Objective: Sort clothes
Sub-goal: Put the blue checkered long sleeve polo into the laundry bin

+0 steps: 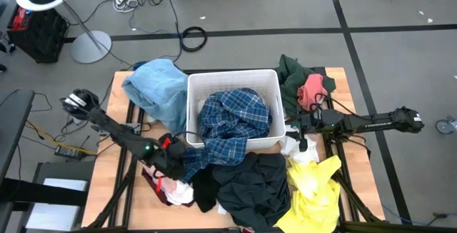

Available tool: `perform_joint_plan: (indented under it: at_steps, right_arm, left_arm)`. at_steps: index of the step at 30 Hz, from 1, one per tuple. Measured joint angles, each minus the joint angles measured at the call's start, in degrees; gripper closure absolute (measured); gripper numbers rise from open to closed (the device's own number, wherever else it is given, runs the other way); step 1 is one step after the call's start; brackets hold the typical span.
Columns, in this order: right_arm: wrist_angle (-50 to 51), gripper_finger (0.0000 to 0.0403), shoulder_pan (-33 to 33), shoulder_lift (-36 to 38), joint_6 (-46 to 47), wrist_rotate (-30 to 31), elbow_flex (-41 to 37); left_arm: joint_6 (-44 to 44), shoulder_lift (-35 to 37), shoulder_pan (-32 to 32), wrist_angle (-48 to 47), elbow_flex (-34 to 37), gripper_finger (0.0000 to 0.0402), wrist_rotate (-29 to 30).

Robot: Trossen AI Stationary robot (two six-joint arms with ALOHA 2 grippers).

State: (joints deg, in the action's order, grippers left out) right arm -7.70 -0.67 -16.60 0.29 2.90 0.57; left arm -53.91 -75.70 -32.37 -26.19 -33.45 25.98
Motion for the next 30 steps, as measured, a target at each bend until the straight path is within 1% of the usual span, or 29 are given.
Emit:
perform_joint_plan:
  at_steps: [2,3,4,6,7,8,11,15,17,20,25,30]
  right_arm:
    - [0.0,0.0231,0.0,0.0,-0.02,0.0,0.0]
    - [0.0,0.0231,0.0,0.0,-0.02,0.0,0.0]
    - [0.01,0.0231,0.0,0.0,-0.02,0.0,0.0]
    - [0.01,0.0231,0.0,0.0,-0.02,0.0,0.0]
    - [0.01,0.0231,0.0,0.0,-0.02,0.0,0.0]
    - [0.0,0.0231,0.0,0.0,-0.01,0.0,0.0]
    - [0.02,0.0231,0.0,0.0,-0.02,0.0,0.0]
    - [0.0,0.0231,0.0,0.0,0.0,0.0,0.0]
    - [0.0,0.0231,0.0,0.0,-0.02,0.0,0.03]
    - [0.0,0.0231,0.0,0.0,-0.02,0.0,0.03]
    - [0.0,0.0231,0.0,0.0,0.0,0.0,0.03]
    - [0.0,0.0231,0.0,0.0,-0.02,0.0,0.03]
  left_arm:
    - [-0.63,0.0,0.92,2.74,1.6,0.0268,-1.24]
    - [-1.6,0.0,1.31,3.06,1.79,0.0281,-2.14]
    - [-2.07,0.0,1.47,3.45,1.79,0.0301,-3.05]
    - [-1.84,-0.01,1.4,3.71,1.1,0.036,-4.22]
    - [-1.47,0.0,1.11,3.69,0.32,0.038,-4.68]
    - [-0.71,0.09,0.8,3.53,-0.84,0.0388,-5.09]
    - [1.48,0.37,-0.42,1.35,-6.17,0.0397,-6.3]
    - [7.02,0.37,-2.11,-4.88,-16.67,0.0399,-6.57]
    - [10.94,0.37,-2.46,-7.0,-22.31,0.04,-5.02]
    - [19.26,0.39,-1.75,-8.72,-29.96,0.04,-1.23]
    - [30.56,0.39,4.62,-9.29,-40.64,0.0401,0.35]
    - [40.51,0.38,13.78,-9.41,-49.44,0.0401,0.37]
